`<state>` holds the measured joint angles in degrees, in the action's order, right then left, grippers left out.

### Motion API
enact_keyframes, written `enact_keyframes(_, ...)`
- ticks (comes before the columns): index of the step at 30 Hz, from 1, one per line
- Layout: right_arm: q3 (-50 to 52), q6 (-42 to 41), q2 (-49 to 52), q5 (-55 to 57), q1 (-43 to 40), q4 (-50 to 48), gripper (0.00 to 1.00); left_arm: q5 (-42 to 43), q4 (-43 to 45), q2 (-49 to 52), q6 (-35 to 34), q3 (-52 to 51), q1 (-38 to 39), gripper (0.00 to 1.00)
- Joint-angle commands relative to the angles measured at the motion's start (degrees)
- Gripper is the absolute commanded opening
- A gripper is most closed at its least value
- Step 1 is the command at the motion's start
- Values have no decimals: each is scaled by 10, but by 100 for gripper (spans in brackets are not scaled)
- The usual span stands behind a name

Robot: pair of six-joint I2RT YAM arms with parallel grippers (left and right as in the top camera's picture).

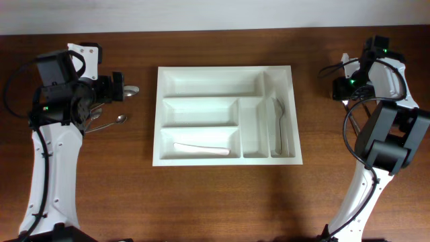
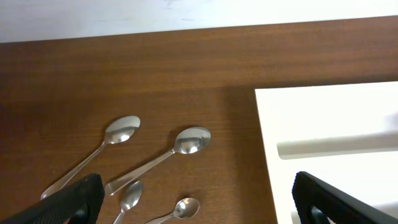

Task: Pack container
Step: 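Lower right gripper and grasp the next silver fork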

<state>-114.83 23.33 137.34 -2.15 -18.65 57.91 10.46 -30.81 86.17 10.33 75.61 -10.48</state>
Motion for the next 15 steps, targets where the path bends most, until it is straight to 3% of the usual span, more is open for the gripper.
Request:
enact_keyframes(1, 3, 4, 9, -9, 3, -2, 59, -4, -1, 6, 9, 12, -2, 99)
enact_keyframes(8, 3, 2, 23, -9, 3, 1, 54, -4, -1, 6, 9, 12, -2, 99)
enact_keyframes(15, 3, 2, 23, -9, 3, 3, 34, -4, -1, 6, 9, 12, -2, 99)
